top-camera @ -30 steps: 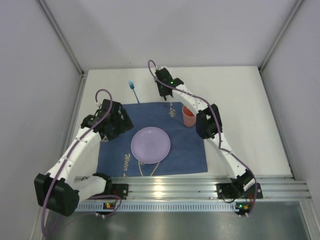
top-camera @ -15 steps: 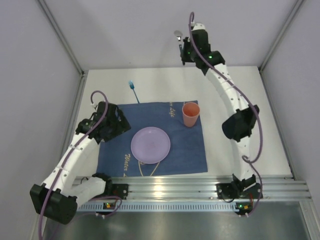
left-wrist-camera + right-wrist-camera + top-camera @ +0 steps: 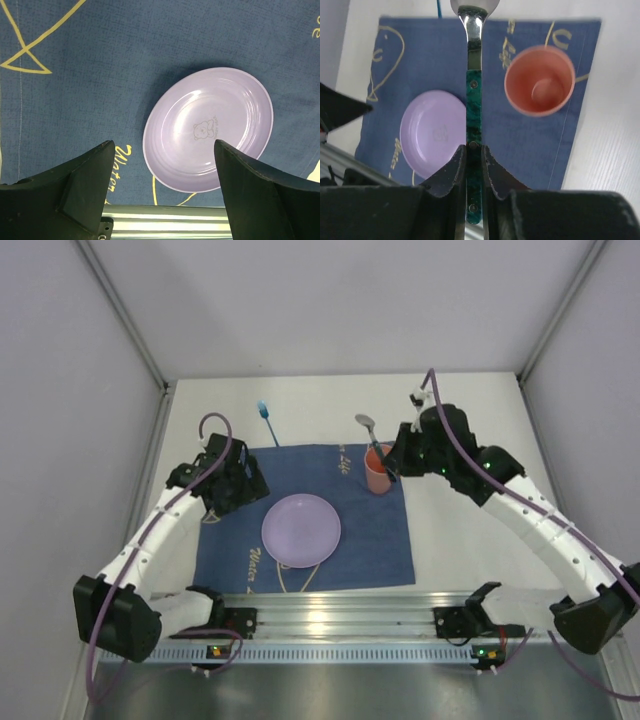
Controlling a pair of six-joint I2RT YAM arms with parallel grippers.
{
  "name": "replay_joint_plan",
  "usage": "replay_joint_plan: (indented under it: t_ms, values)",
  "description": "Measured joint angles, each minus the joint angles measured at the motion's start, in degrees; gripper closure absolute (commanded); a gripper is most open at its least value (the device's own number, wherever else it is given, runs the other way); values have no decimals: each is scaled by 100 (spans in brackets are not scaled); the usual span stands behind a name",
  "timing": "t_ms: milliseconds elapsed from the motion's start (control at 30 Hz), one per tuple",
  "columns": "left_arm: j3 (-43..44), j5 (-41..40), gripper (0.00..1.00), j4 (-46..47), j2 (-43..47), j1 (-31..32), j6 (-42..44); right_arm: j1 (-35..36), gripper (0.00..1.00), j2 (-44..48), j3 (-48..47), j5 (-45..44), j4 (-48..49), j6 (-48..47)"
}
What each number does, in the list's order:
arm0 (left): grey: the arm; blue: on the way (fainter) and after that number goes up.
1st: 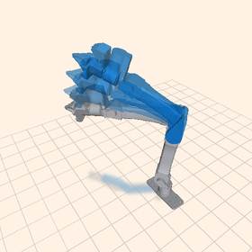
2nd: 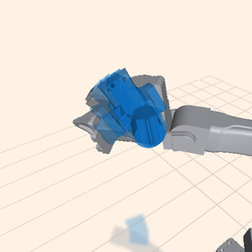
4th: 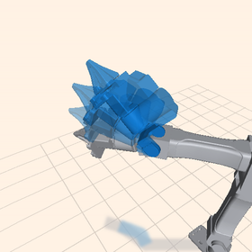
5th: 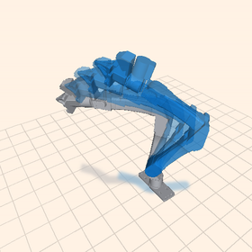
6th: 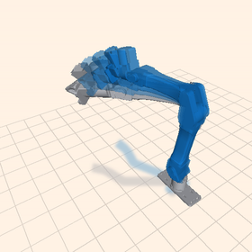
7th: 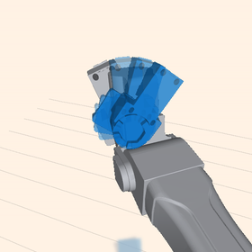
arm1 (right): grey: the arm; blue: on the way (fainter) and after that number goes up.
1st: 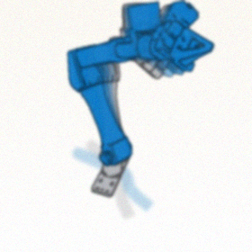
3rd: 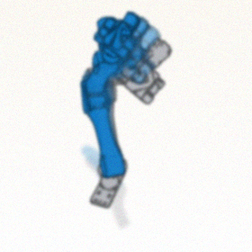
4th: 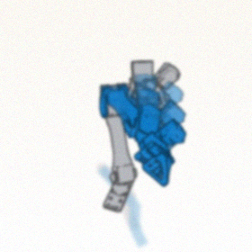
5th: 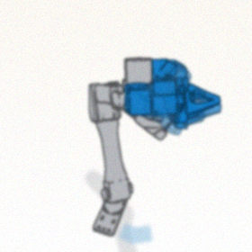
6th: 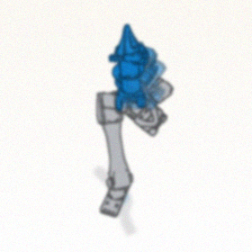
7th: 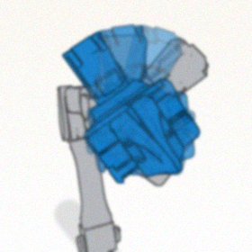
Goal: Set the dinner table for one person
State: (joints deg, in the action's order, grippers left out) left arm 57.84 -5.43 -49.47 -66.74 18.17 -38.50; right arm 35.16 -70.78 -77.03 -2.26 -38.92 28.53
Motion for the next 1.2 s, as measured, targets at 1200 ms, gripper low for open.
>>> replay_joint_plan:
  t_ms: [1200]
  values:
    - [-1073,238,16,146,1036,-2,-402,1596,100,-1375,2295,-363,-15,1414]
